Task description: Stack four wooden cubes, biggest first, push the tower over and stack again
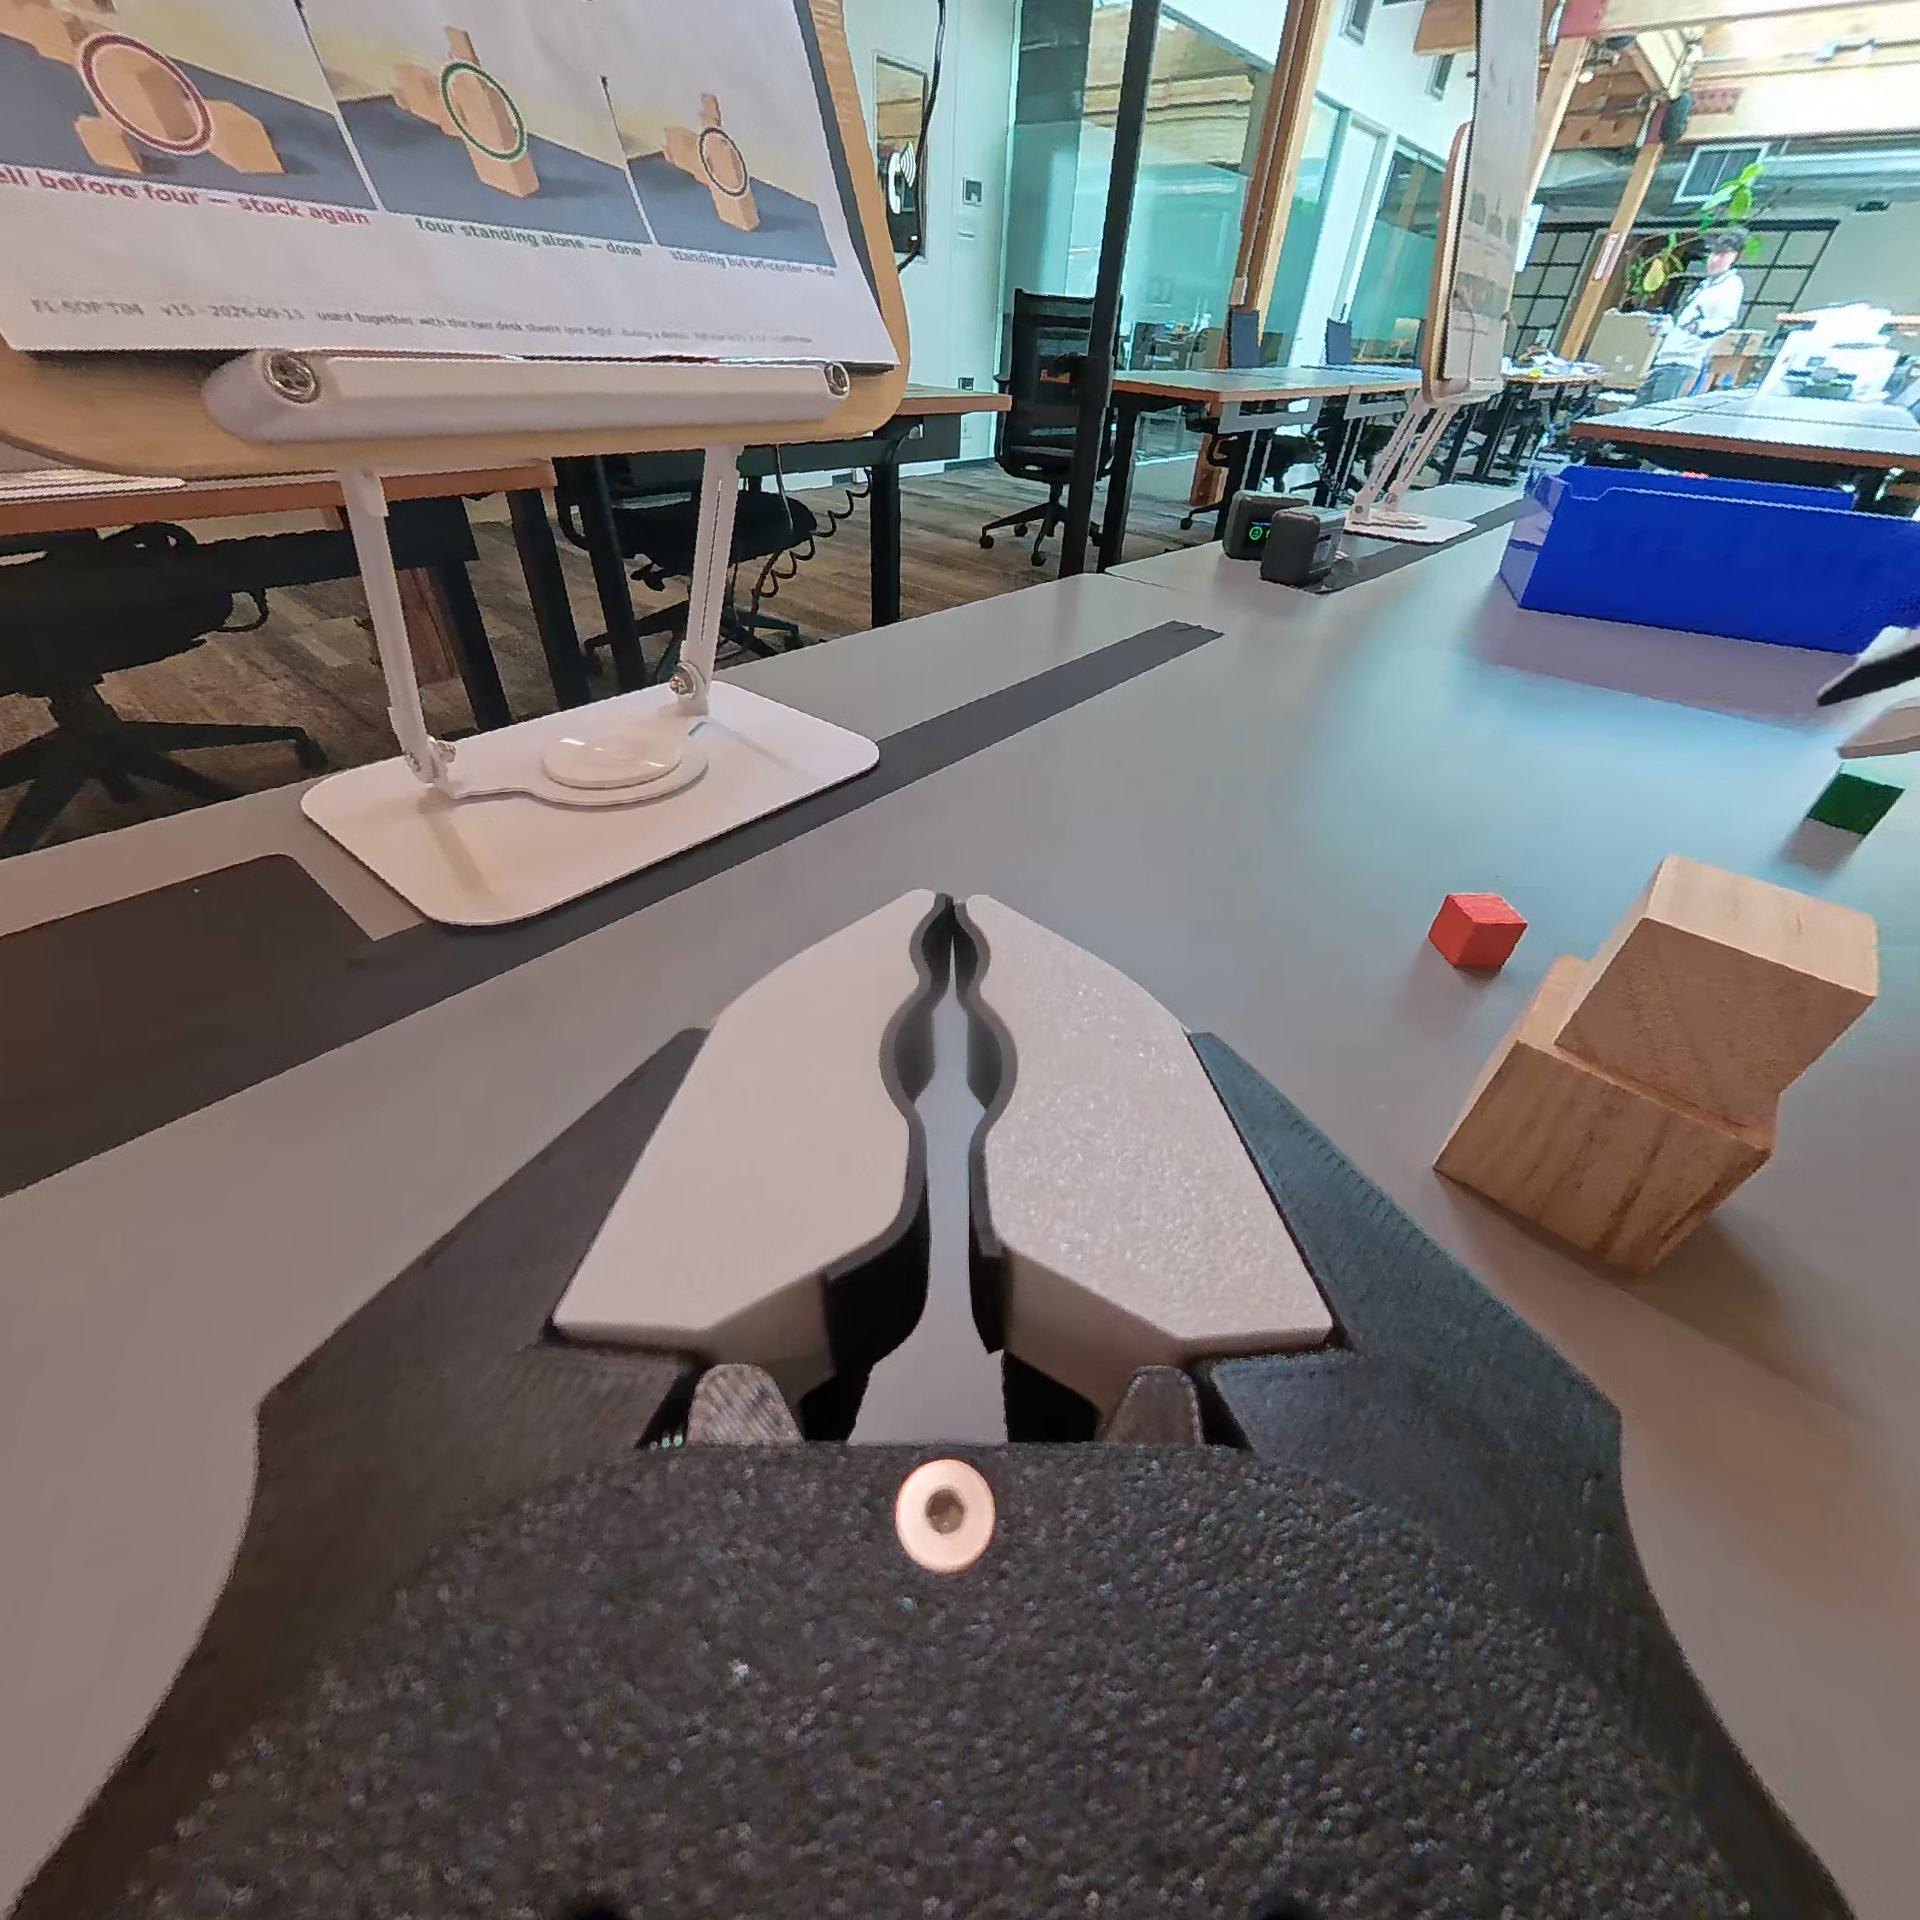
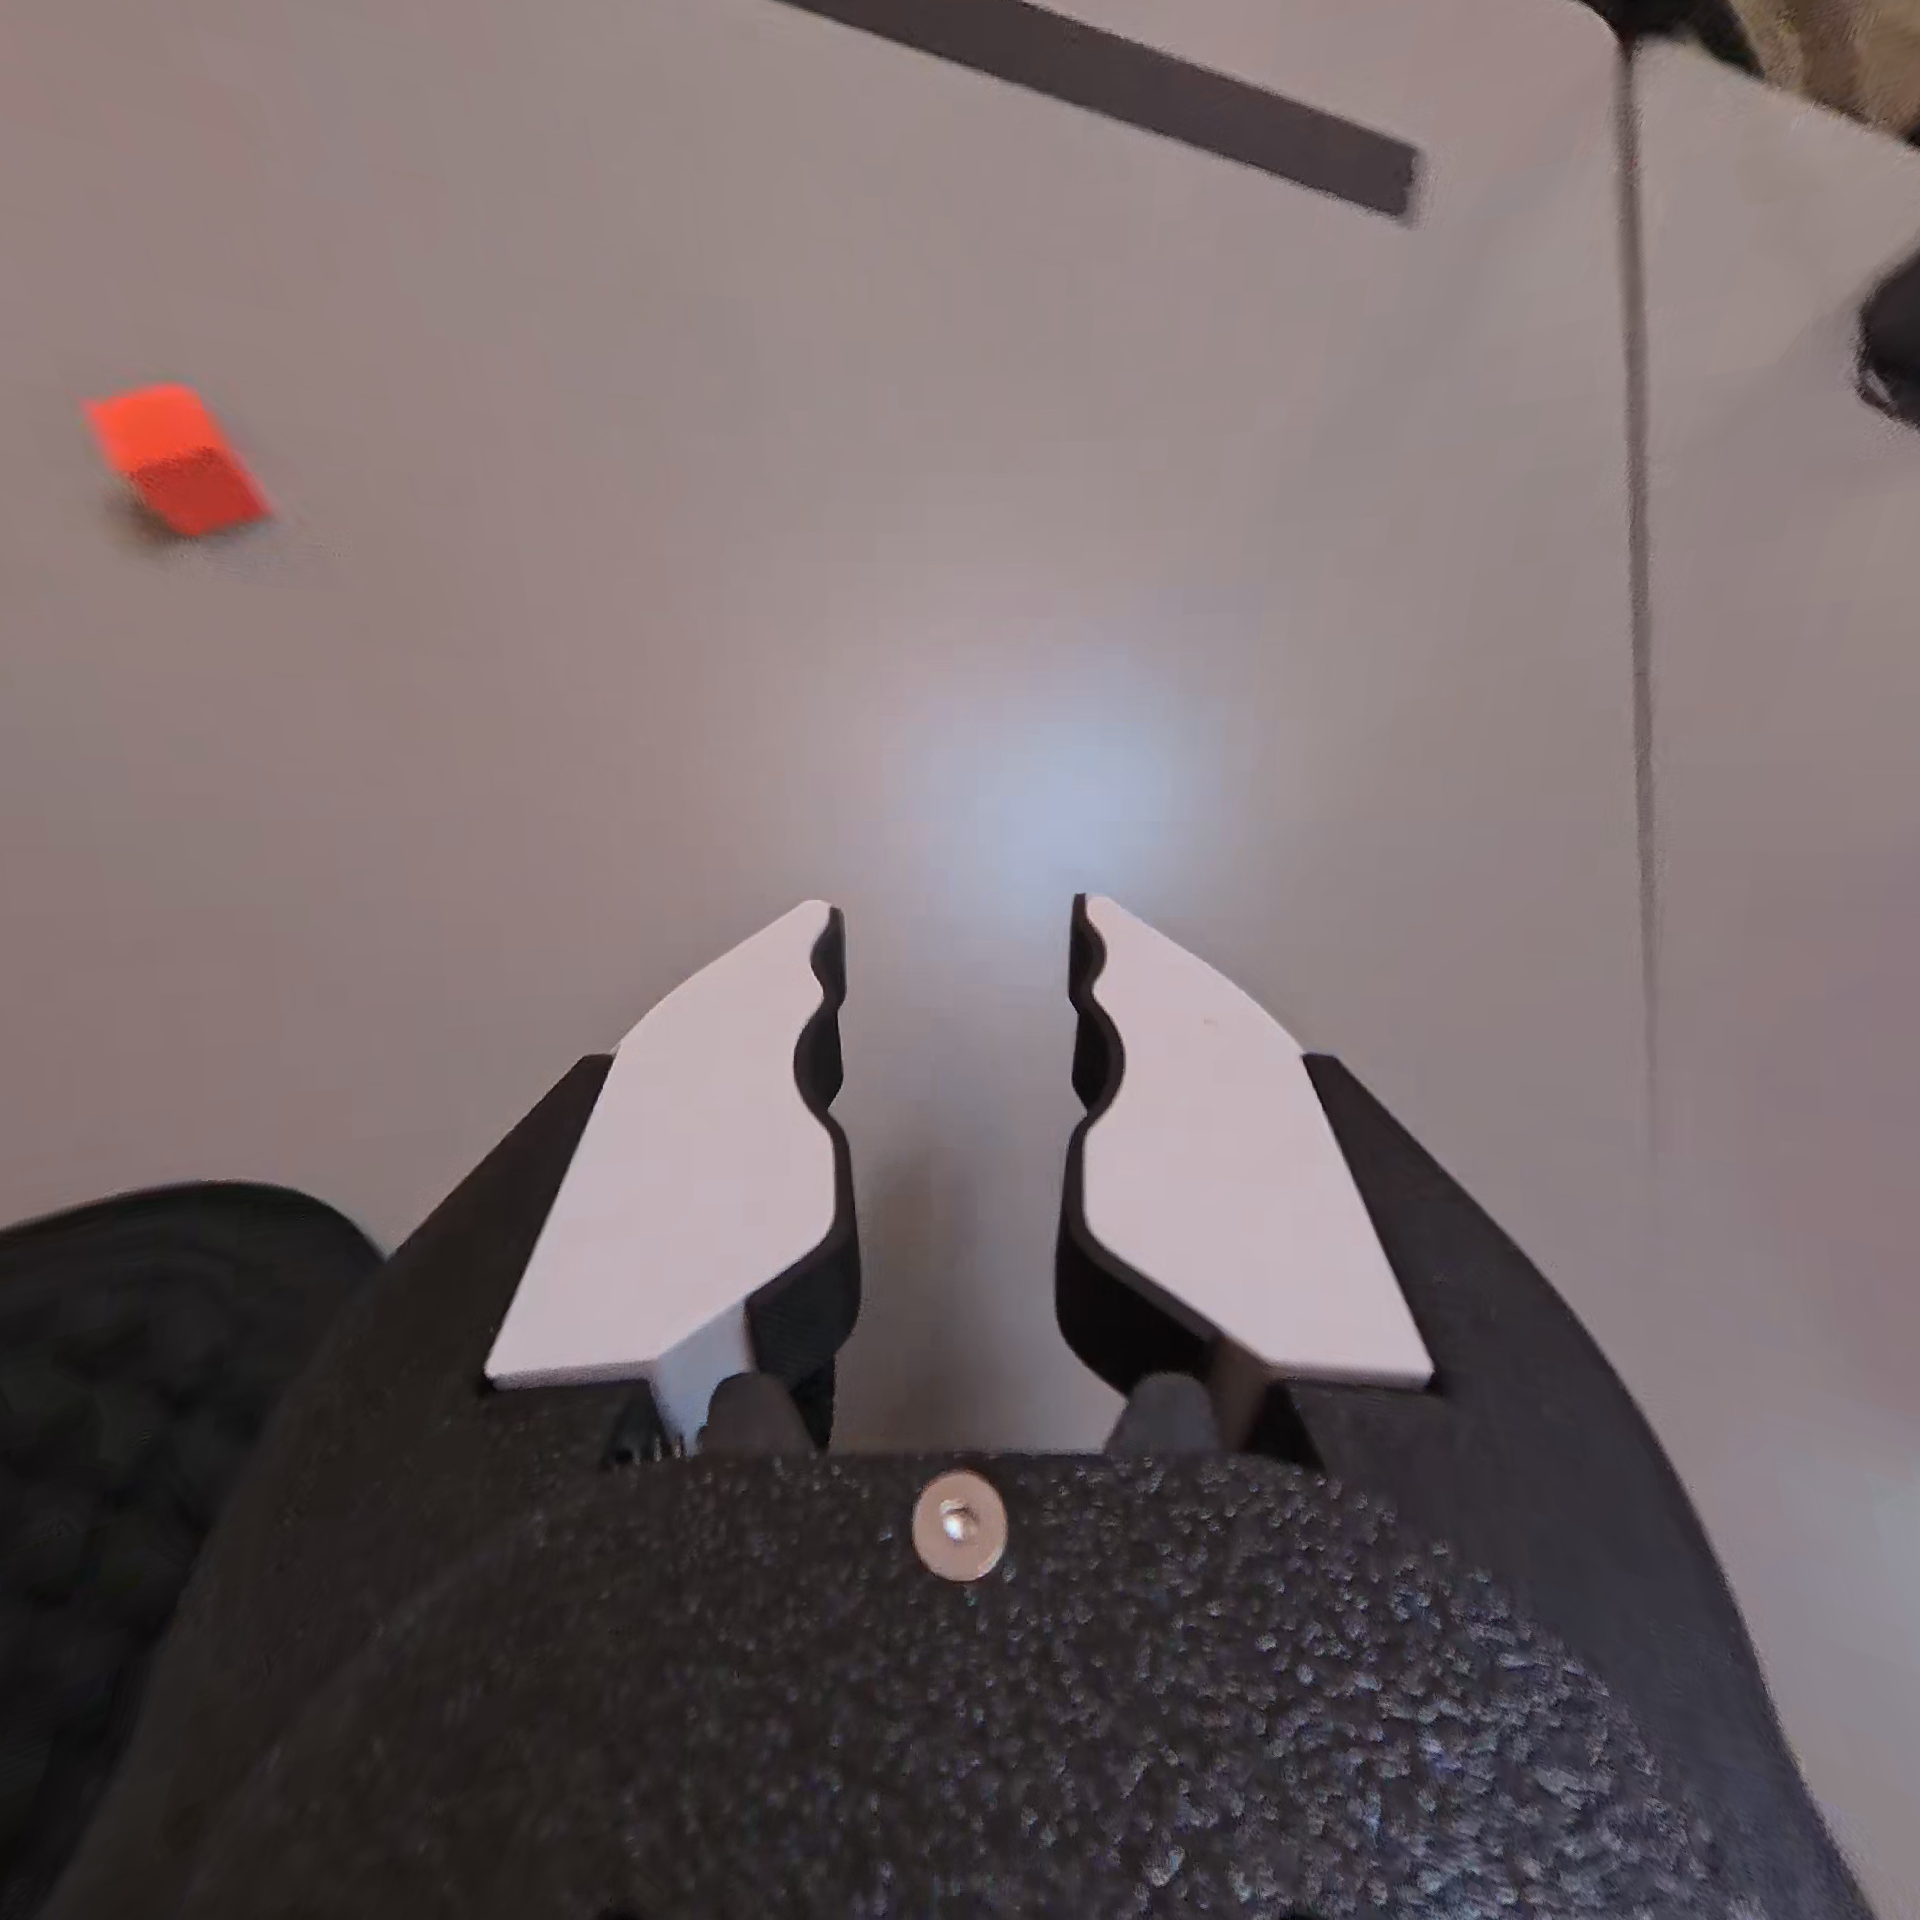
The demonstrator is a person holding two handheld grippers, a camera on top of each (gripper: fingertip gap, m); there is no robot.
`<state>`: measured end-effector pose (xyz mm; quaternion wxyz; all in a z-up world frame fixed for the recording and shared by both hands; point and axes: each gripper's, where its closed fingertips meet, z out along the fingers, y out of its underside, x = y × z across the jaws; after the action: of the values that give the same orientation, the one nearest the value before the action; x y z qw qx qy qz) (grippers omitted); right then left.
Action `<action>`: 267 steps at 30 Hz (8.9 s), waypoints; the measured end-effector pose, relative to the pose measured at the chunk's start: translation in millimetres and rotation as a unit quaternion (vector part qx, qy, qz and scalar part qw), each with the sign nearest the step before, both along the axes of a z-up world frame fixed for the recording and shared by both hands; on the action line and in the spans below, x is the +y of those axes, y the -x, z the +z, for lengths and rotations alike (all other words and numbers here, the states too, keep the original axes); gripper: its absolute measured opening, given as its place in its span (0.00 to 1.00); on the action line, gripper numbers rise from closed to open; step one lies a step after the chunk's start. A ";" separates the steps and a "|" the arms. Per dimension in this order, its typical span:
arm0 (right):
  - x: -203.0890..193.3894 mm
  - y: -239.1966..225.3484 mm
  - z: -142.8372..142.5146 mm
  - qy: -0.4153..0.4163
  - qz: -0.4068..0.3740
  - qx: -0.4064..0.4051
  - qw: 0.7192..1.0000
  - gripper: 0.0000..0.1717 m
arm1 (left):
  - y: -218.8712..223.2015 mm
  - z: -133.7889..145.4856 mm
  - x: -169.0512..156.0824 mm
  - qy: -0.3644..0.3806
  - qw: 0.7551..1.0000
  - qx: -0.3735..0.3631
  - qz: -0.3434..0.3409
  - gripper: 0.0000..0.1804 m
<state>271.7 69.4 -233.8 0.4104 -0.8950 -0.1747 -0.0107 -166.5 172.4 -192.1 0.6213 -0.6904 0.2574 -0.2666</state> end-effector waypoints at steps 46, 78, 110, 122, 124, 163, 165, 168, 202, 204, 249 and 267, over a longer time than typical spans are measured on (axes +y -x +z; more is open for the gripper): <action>-1.4 273.7 83.7 -0.014 0.558 0.044 0.828 0.16 | 9.2 10.5 -0.1 -0.019 1.000 -0.017 0.005 0.00; -5.2 302.2 41.7 0.055 0.637 0.012 0.769 0.16 | 8.0 7.5 1.2 -0.015 1.000 -0.011 0.001 0.00; 59.2 211.1 -48.0 0.091 0.340 -0.012 0.936 0.13 | 9.6 8.2 1.1 -0.016 1.000 -0.014 0.004 0.00; 17.7 282.0 85.2 0.002 0.558 0.059 0.828 0.12 | 9.9 10.4 1.3 -0.018 1.000 -0.015 0.003 0.00; 7.5 290.9 86.9 0.019 0.588 0.046 0.808 0.13 | 10.6 11.2 1.3 -0.019 1.000 -0.017 0.004 0.00; -4.5 302.3 63.8 0.063 0.638 -0.050 0.766 0.14 | 9.6 12.0 1.7 -0.020 1.000 -0.017 0.002 0.00; -4.6 302.7 66.1 0.060 0.637 -0.043 0.767 0.16 | 9.9 12.2 1.8 -0.020 1.000 -0.017 0.002 0.00; -1.5 302.9 75.9 0.043 0.627 -0.024 0.777 0.19 | 10.5 13.0 1.8 -0.021 1.000 -0.019 0.003 0.00; -49.7 284.8 42.6 -0.117 0.512 0.255 0.812 0.00 | 22.5 2.6 8.2 -0.017 0.998 0.003 0.062 0.00; -55.6 295.0 28.6 -0.086 0.534 0.233 0.809 0.00 | 23.1 0.9 8.5 -0.015 0.998 0.005 0.064 0.00; 108.5 159.5 91.7 -0.289 0.133 0.226 0.921 0.01 | 32.3 3.1 13.9 -0.020 0.996 0.001 0.088 0.00; 123.1 98.7 82.6 -0.301 0.051 0.242 0.921 0.02 | -40.2 0.3 -11.0 0.026 0.998 0.050 -0.005 0.05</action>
<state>173.0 192.5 -151.1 0.6902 -0.6943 -0.1041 0.1753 -126.3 161.5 -191.8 0.5879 -0.7176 0.2847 -0.2418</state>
